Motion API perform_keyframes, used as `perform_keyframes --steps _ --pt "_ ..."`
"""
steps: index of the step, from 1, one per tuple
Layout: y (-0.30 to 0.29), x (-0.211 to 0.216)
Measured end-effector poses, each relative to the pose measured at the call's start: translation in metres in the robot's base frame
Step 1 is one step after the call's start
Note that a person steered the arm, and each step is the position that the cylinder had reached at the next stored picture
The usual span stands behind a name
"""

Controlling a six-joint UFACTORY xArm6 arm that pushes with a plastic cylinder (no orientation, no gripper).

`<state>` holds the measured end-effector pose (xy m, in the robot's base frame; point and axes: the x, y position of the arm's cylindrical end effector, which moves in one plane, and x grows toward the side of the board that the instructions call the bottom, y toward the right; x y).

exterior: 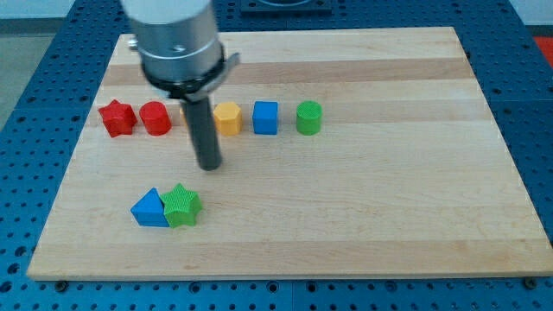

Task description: Point at the blue triangle

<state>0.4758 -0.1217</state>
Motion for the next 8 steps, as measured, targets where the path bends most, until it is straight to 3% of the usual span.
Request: perform_keyframes --steps 4,6,8 --pt "-0.121 0.048" --pt "-0.12 0.097" --pt "-0.101 0.097"
